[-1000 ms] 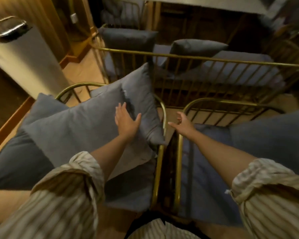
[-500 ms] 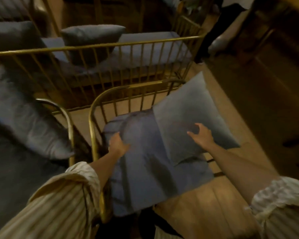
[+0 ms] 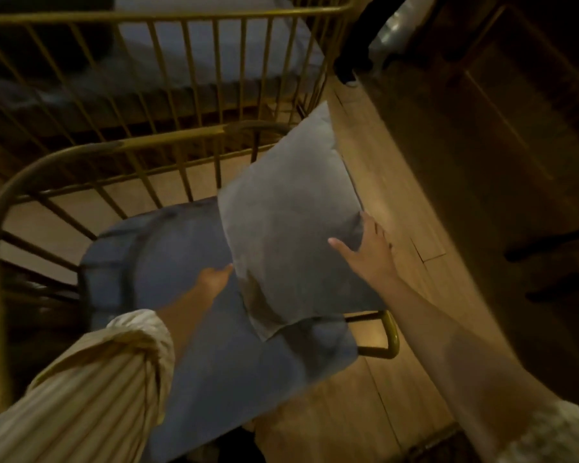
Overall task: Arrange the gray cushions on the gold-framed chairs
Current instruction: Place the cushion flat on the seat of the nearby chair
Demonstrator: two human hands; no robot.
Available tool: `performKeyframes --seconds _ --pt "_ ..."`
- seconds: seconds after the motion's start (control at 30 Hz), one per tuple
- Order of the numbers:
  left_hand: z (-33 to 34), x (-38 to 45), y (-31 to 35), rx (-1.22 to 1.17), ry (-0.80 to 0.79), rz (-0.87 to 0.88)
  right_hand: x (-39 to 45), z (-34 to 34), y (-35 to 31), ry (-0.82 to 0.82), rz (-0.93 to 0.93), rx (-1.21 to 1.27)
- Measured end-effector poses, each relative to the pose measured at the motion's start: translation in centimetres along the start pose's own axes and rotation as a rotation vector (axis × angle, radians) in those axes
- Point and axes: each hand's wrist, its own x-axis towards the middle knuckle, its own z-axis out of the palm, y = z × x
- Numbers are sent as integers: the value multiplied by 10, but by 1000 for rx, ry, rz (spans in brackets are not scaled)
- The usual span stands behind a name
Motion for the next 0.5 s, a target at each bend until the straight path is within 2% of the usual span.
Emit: performKeyframes --seconds 0.1,0.2,0.27,0.33,0.5 --pt "22 25 -1 -103 -42 -58 8 16 7 51 -7 -47" --pt "48 88 -35 -177 53 -124 11 24 7 115 7 -121" --pt "62 100 -33 -291 63 -178 17 26 7 118 7 -120" --pt "66 78 -7 -400 27 -213 22 25 5 88 56 -88" --pt "81 69 -6 -733 -89 -74 40 27 -3 98 113 33"
